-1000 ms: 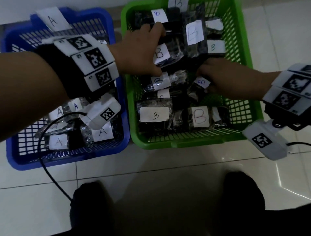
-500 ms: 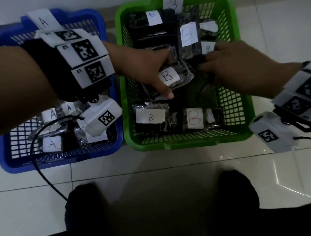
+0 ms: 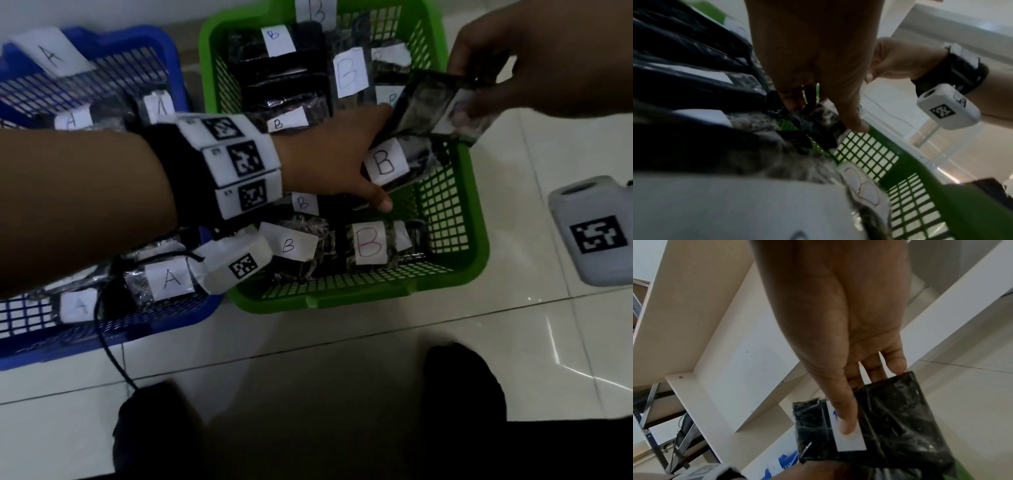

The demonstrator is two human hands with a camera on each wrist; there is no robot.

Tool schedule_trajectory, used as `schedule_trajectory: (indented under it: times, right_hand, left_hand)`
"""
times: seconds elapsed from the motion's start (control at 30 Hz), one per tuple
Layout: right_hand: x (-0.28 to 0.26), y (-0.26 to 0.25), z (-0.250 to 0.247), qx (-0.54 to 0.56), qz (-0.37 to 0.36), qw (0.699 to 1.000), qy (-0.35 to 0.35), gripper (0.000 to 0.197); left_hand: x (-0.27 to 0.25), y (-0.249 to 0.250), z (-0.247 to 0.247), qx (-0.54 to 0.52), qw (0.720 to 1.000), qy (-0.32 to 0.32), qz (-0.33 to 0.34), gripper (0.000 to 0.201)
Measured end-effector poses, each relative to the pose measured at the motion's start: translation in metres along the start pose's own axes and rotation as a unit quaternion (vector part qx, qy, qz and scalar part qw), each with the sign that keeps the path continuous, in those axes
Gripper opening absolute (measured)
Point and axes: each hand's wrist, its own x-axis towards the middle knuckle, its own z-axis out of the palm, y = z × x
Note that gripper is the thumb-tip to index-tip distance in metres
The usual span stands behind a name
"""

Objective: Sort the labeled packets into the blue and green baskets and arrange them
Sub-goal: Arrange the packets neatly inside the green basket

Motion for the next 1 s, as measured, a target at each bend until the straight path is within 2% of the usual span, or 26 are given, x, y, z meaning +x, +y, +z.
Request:
schedule_trajectory:
  times: [0.07,0.17,0.27,0.4,0.53,0.63,0.7,0.83,1.0]
  right_hand:
    - [-0.003,0.002,0.002,-0.019,0.008,1.0,-0.001,0.022]
    - [-0.008,0.0,0.005,-0.025,0.011,0.999,-0.016,0.023]
    - [-0.01,0.001,0.006,-0.015,0.02,0.999,-0.027,0.023]
    - [-0.009,0.002,0.009,0.0,0.033,0.999,-0.014,0.025]
    - [-0.007,0.009,0.014,-0.002,0.06,0.997,0.039,0.031]
    - [-0.005,0.014,0.018,0.004,0.077,0.996,0.054,0.035]
    - [-0.003,0.014,0.02,0.012,0.086,0.995,0.056,0.036]
    - [-0.002,0.014,0.021,0.023,0.096,0.994,0.055,0.035]
    - [-0.001,0.01,0.021,0.037,0.095,0.994,0.028,0.032]
  left_hand:
    - [0.011,0.003,0.008,0.026,1.0,0.008,0.015,0.089]
    - [0.023,0.003,0.017,0.077,0.997,-0.011,-0.015,0.06]
    - [0.031,0.001,0.014,0.107,0.992,-0.056,-0.032,0.053]
    - [0.037,-0.002,0.006,0.122,0.99,-0.075,-0.017,0.045]
    - [0.032,-0.007,0.013,0.102,0.99,-0.092,-0.015,0.051]
    - [0.03,-0.01,0.016,0.114,0.99,-0.085,-0.013,0.055]
    - [0.031,-0.012,0.016,0.12,0.988,-0.093,-0.012,0.052]
    - [0.028,-0.013,0.018,0.153,0.977,-0.148,0.006,0.066]
    - [0.021,-0.013,0.021,0.171,0.978,-0.121,0.003,0.075]
